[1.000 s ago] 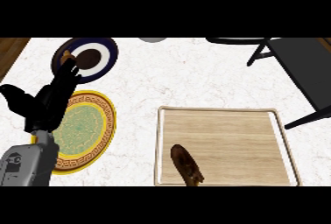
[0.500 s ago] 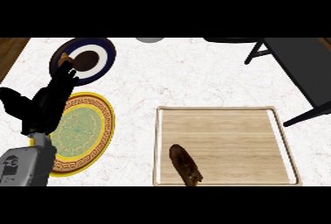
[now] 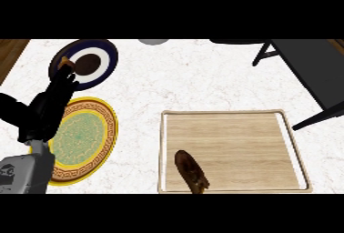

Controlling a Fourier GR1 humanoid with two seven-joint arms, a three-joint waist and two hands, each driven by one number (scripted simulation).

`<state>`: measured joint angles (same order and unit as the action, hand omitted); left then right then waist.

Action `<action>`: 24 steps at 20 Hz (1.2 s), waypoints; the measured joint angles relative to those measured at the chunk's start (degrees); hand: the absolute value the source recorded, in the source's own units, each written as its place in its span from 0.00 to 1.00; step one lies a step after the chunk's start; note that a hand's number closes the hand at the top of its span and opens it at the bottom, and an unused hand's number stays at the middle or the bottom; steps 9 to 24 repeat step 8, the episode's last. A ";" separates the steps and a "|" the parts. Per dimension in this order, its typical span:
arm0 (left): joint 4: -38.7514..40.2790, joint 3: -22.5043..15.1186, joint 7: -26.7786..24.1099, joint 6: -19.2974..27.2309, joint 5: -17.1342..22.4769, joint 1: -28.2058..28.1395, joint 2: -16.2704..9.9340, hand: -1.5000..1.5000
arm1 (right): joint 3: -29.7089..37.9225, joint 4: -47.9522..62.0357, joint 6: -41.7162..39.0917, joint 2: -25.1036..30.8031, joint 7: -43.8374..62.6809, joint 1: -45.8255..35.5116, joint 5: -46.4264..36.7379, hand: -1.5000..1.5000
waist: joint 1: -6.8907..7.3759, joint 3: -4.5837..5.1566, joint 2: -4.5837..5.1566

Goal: Pick the squash from the tray and place it in the tiered shelf

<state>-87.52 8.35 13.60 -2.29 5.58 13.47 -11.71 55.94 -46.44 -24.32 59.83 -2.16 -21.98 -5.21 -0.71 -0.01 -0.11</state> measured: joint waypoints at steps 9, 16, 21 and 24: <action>-0.44 -0.23 0.21 1.00 -0.77 0.16 0.64 0.50 | 5.84 1.88 -10.90 3.05 -14.48 13.34 3.35 0.00 | -0.26 -0.01 -0.02; -0.44 -0.23 0.21 1.00 -0.77 0.16 0.64 0.50 | 5.84 1.88 -10.90 3.05 -14.48 13.34 3.35 0.00 | -0.26 -0.01 -0.02; -0.44 -0.23 0.21 1.00 -0.77 0.16 0.64 0.50 | 5.84 1.88 -10.90 3.05 -14.48 13.34 3.35 0.00 | -0.26 -0.01 -0.02; -0.44 -0.23 0.21 1.00 -0.77 0.16 0.64 0.50 | 5.84 1.88 -10.90 3.05 -14.48 13.34 3.35 0.00 | -0.26 -0.01 -0.02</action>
